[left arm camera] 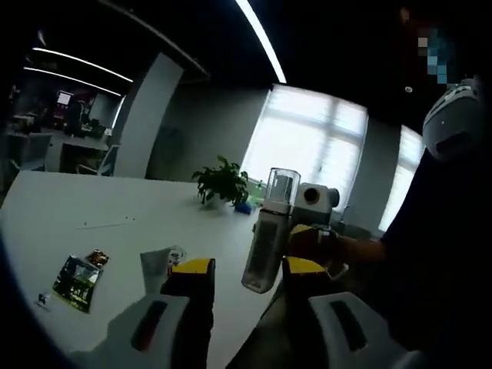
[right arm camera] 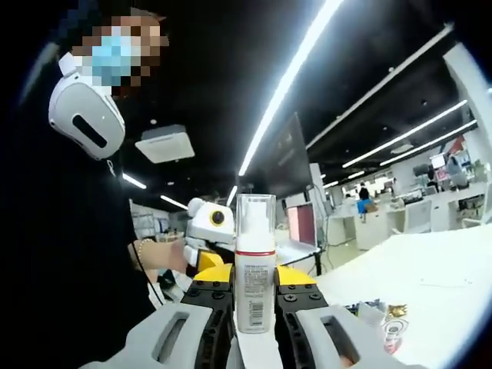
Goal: Arrange the skincare products in the storage area until every visible bottle or jar stands upright without overlapping.
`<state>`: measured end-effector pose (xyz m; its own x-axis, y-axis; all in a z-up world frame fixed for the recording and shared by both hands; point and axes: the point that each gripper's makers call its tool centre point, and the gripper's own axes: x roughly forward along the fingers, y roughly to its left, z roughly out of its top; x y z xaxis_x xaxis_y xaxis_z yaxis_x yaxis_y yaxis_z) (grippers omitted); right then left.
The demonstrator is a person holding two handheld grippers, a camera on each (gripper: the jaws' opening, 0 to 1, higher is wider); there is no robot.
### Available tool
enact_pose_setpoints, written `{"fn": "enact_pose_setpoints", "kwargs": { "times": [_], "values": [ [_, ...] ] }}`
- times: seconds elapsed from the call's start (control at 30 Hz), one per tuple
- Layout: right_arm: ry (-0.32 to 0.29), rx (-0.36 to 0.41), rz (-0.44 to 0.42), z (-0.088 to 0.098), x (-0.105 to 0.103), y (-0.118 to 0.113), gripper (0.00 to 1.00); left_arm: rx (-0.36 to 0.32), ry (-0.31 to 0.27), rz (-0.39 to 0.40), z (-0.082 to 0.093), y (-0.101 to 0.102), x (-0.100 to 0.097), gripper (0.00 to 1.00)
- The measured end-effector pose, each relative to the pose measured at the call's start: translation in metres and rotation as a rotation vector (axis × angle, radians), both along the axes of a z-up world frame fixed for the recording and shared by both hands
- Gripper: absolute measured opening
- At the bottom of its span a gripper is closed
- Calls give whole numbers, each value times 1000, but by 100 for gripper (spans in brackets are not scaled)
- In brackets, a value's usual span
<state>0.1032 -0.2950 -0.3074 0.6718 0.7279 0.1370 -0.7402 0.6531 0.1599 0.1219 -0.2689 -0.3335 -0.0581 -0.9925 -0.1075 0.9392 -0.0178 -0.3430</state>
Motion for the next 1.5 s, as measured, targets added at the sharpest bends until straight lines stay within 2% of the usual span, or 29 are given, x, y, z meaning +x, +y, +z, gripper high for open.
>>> {"fn": "enact_pose_setpoints", "kwargs": {
  "times": [0.2,0.3,0.5,0.63,0.77,1.17,1.43,1.5],
  "values": [
    [2,-56,-18,-16,3,-6,8,57,-24,72,-18,12,7,48],
    [12,-88,-38,-29,6,-12,8,66,-46,126,-26,21,14,54],
    [-3,-95,-77,-43,12,-25,8,118,-59,205,-44,35,21,69],
    [-6,-87,-112,-55,19,-36,8,132,-62,227,-53,42,27,79],
    [3,-116,-134,-71,27,-42,9,157,-67,250,-65,47,31,87],
    [32,-150,-159,-114,41,-56,9,196,-64,332,-85,64,40,99],
    [49,-180,-156,-148,47,-58,9,220,-60,341,-95,71,42,99],
    [50,-171,-160,-151,47,-60,9,223,-61,339,-96,71,43,99]
  ]
}}
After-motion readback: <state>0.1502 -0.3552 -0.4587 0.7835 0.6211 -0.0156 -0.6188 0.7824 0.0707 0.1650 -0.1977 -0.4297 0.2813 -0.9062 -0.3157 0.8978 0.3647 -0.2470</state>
